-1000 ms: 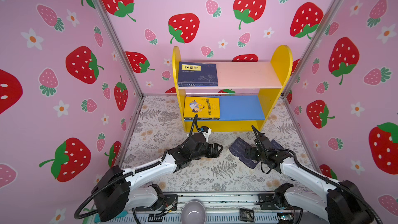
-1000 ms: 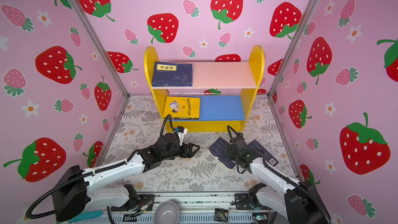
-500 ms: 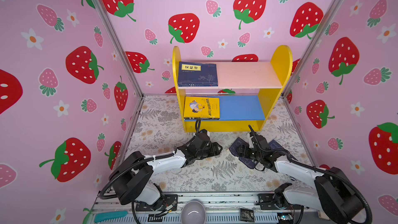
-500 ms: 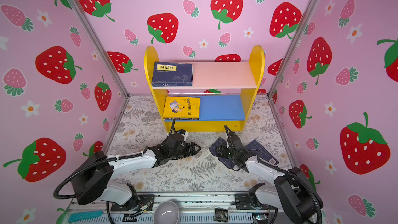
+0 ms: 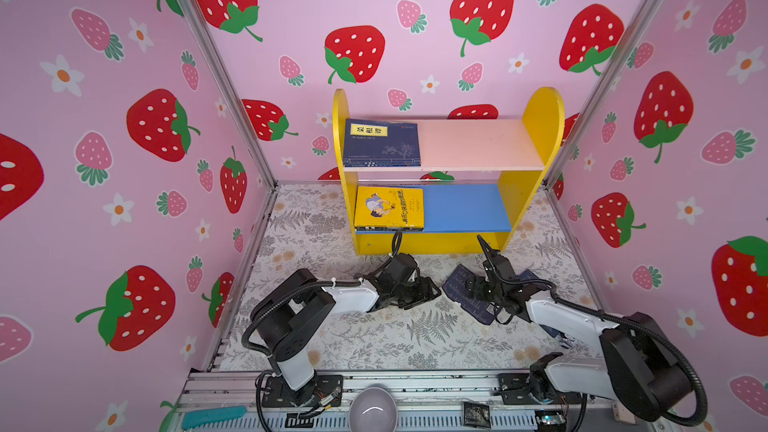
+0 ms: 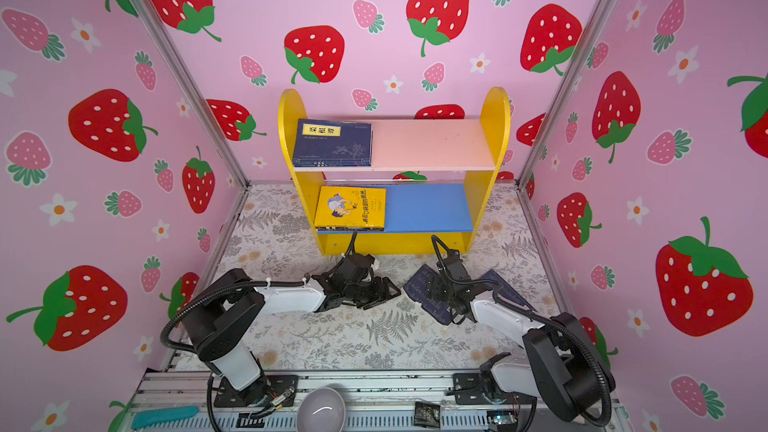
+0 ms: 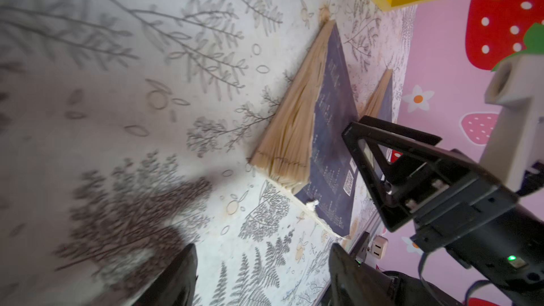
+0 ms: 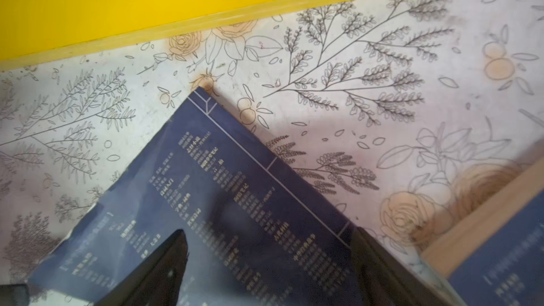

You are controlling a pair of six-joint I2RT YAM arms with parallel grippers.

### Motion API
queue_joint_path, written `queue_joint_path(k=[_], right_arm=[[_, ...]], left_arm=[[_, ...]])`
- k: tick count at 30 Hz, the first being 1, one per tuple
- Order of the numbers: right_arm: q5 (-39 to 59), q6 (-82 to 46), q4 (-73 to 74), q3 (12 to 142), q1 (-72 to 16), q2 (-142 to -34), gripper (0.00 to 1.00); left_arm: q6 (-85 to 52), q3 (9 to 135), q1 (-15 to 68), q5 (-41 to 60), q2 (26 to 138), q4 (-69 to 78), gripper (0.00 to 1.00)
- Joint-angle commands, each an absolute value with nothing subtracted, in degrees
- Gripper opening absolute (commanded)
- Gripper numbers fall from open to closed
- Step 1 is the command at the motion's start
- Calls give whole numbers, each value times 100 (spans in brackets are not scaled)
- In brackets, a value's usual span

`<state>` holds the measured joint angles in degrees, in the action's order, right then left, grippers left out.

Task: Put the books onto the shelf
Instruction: 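Move the right gripper onto the nearer navy book while the left gripper approaches it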

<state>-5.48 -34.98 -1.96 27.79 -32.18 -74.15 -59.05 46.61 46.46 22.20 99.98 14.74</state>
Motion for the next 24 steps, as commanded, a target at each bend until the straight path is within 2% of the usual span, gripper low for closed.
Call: queue_joint_path(k=[1, 5, 12, 16, 24], right_arm=[[467, -3381, -211, 2578, -3206, -7741, 86], [1328, -3609, 275, 2272, -3290, -7925, 79], [1313, -3882, 466, 2022, -3489, -7864, 77], [1200, -3927, 441, 1945, -3493, -7790, 77], [1147, -3974, 420, 1912, -3495, -7596, 77]], left_arm=[[-6152, 4965, 4676, 2632, 10322, 1862, 71], [-6409, 5046, 4687, 2522, 10554, 2219, 69], [-6918, 4996, 4754, 2205, 10805, 3009, 64], [-7221, 5055, 4856, 2220, 11059, 3695, 52], [-7077, 4998, 4911, 1945, 10767, 3810, 51]])
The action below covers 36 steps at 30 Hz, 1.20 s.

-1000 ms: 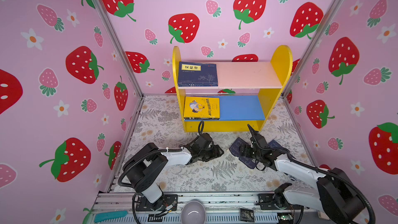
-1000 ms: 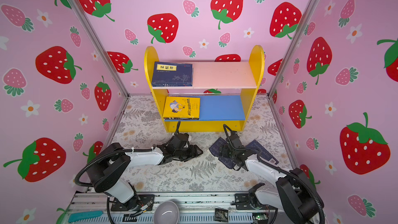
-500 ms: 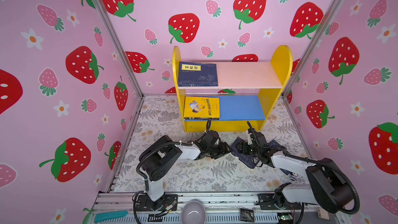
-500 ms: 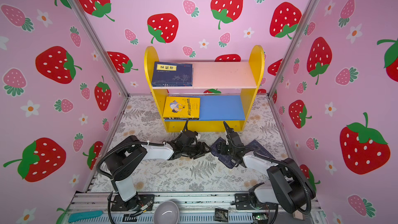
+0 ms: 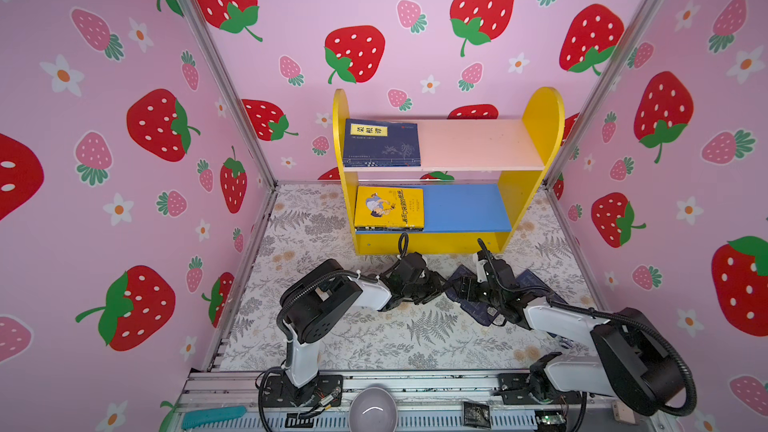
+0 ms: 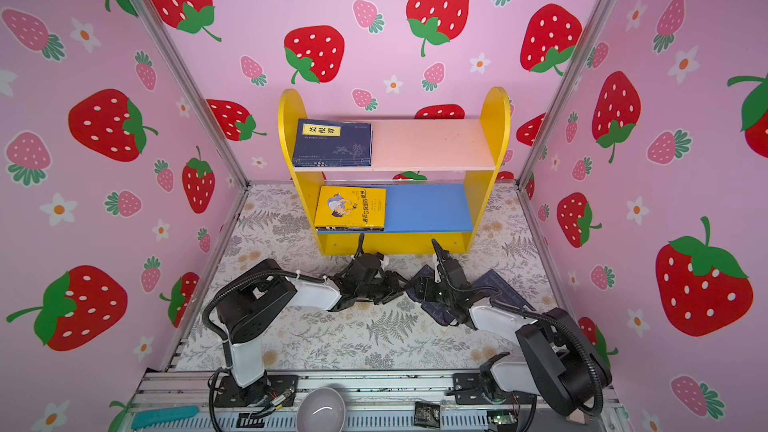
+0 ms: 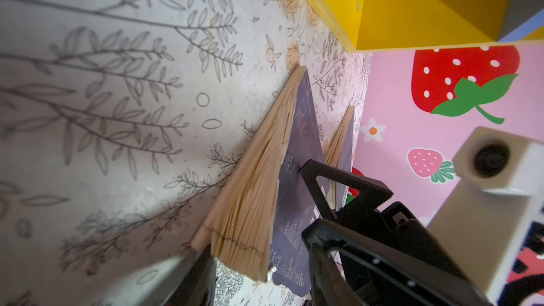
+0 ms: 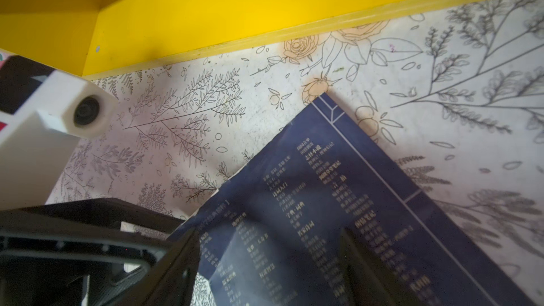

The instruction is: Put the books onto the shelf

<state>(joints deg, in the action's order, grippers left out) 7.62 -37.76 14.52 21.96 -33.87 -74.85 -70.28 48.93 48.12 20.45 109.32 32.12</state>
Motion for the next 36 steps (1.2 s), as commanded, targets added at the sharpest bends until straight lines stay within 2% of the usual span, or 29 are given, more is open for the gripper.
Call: queue_joint_path(k=[1, 5, 17, 22, 26, 28, 36], right_arm=[[1160, -3981, 422, 1918, -3497, -7600, 76], [1208, -3989, 481, 1891, -3493, -7624, 76], [1336, -4018, 646, 1899, -3484, -7669, 76], [1336, -4026, 591, 1956, -3489, -7553, 76], [1315, -4009, 525, 1964, -3489, -7492, 76], [1247, -4007, 420, 1993, -3481, -7418, 75], [1090, -4052, 360, 2027, -3408, -7343, 74]], left_arm=[[-7086, 4998, 4915, 1930, 10769, 3868, 51], [-7217, 5019, 4936, 1994, 10846, 4143, 44], [-7068, 5133, 4976, 1898, 11040, 3950, 38], [-7036, 5289, 4975, 1993, 11238, 3887, 39], [-7010, 5543, 4990, 2154, 11447, 3588, 46], [-7053, 5546, 4993, 2176, 11505, 3639, 46], [-6870, 5554, 5008, 2045, 11393, 3262, 32]])
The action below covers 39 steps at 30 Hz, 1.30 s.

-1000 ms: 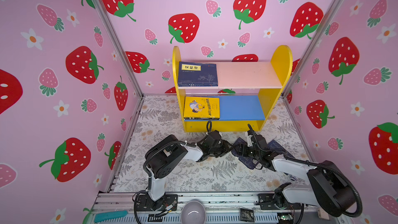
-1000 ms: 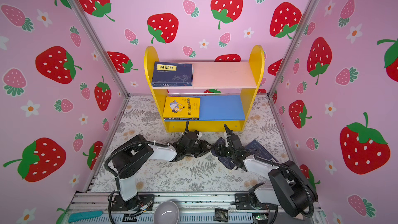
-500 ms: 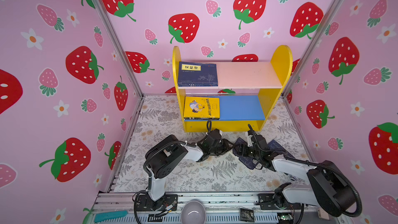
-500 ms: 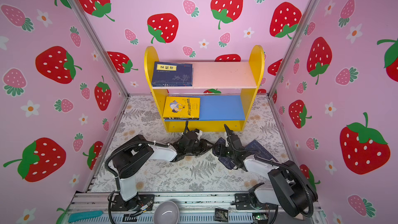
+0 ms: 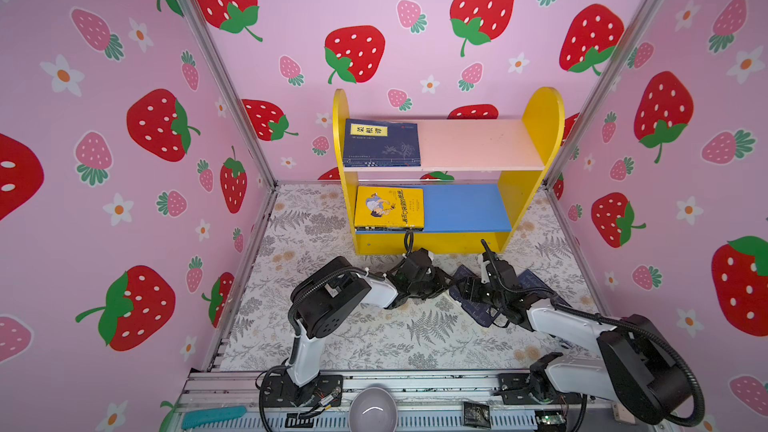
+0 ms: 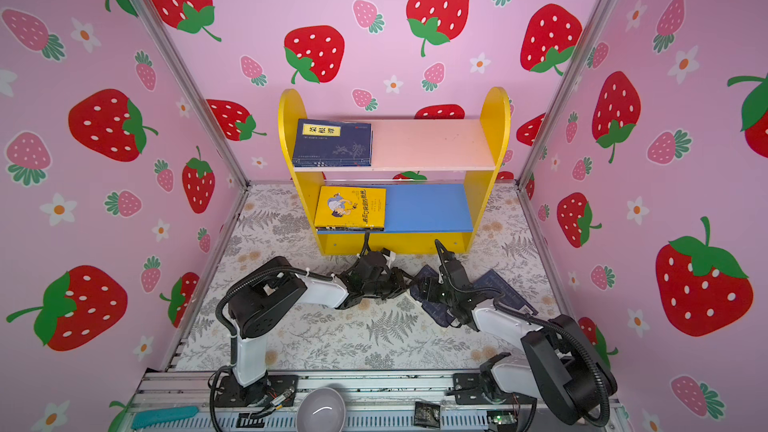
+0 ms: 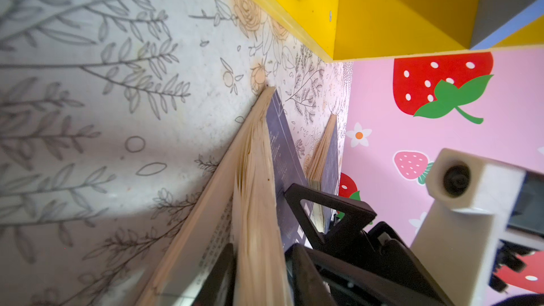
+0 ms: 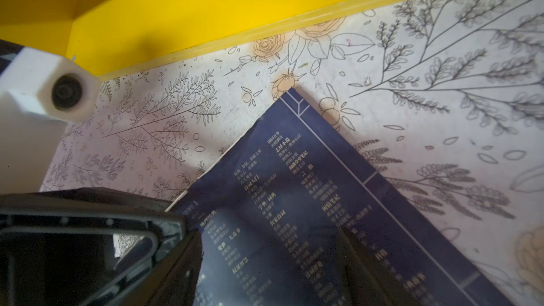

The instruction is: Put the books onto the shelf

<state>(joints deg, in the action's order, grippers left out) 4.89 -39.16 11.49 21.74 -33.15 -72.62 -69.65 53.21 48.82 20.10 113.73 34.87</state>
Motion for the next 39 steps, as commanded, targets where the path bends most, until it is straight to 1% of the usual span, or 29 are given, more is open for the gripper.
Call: queue_joint_path(k=[1, 9, 12, 14, 17, 19, 23, 27, 30, 33, 35, 37, 39], right_arm=[[1089, -4050, 352, 2038, -3402, -7337, 74], [857, -3894, 51, 2214, -3339, -6881, 73], [718, -3690, -103, 2369, -3322, -6565, 76], [587, -3492, -263, 2515, -3313, -6299, 78], [474, -3213, -501, 2721, -3313, -5899, 80], [422, -3013, -674, 2859, -3314, -5600, 80], [426, -2595, -929, 3122, -3313, -4763, 81], [473, -2243, -1137, 3458, -3311, -3920, 86], [22, -2251, -1396, 3734, -3314, -3561, 90], [-356, -2176, -1453, 3899, -3313, -3550, 92], [-123, -1985, -1221, 3921, -3316, -3630, 93], [517, -1705, -849, 3912, -3313, -3697, 95], [1141, -1496, -458, 3894, -3305, -3722, 97]], left_arm=[[-6838, 5564, 5022, 2031, 11378, 3175, 30], [-6620, 5658, 5071, 1807, 11194, 2556, 19], [-6541, 5651, 5080, 1727, 11079, 2415, 14], [-6479, 5621, 5080, 1679, 10952, 2357, 8], [-6393, 5585, 5080, 1648, 10706, 2280, 7], [-6267, 5572, 5080, 1609, 10459, 2167, 0], [-6056, 5642, 5079, 1603, 9925, 1806, 0], [-5702, 5880, 5071, 1576, 9275, 1090, 0], [-5208, 6123, 5078, 1625, 8749, 559, 0], [-4432, 6598, 5035, 1775, 8323, -334, 0], [-3807, 6937, 4972, 2066, 8036, -984, 0], [-3034, 7261, 4911, 2267, 7701, -1697, 0], [-2456, 7458, 4864, 2250, 7330, -2286, 0]])
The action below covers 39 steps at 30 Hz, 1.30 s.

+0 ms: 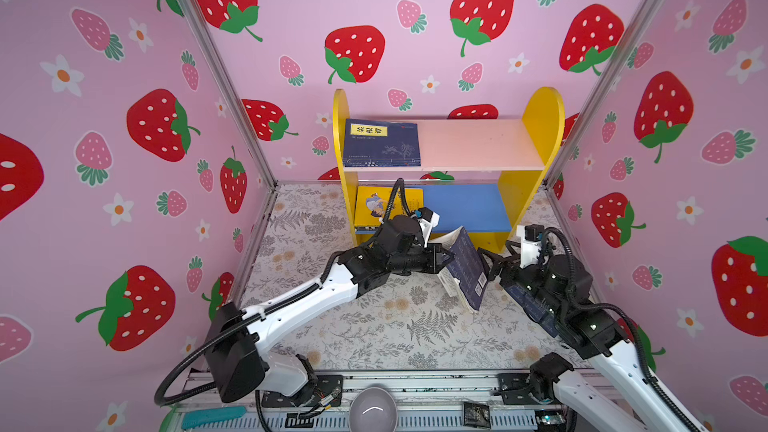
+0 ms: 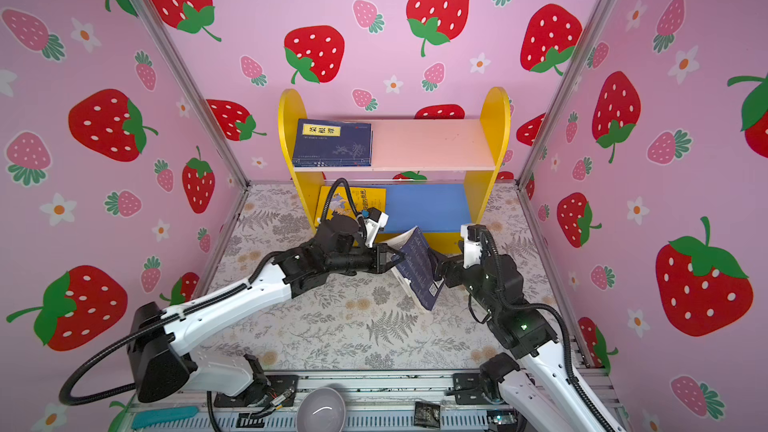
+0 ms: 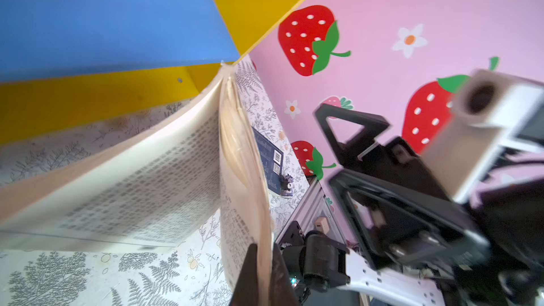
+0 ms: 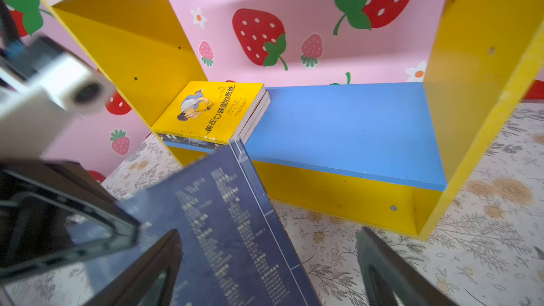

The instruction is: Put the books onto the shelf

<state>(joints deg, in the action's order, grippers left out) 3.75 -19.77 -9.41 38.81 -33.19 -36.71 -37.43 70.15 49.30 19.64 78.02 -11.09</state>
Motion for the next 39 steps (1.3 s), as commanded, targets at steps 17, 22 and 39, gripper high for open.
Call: queue_joint_path(k=[17, 22, 39], right_arm=[[5796, -2707, 2534, 3644, -3355, -4602, 91], [5951, -2677, 2484, 3687, -3537, -4652, 83], [4629, -2456, 2156, 4008, -3912, -5004, 2]], left_arm=[[-164, 8289, 4764, 2351, 5614, -3709, 0], [18, 8518, 4757, 2052, 5657, -3683, 0], [81, 8717, 4652, 1199, 5724, -3341, 13]])
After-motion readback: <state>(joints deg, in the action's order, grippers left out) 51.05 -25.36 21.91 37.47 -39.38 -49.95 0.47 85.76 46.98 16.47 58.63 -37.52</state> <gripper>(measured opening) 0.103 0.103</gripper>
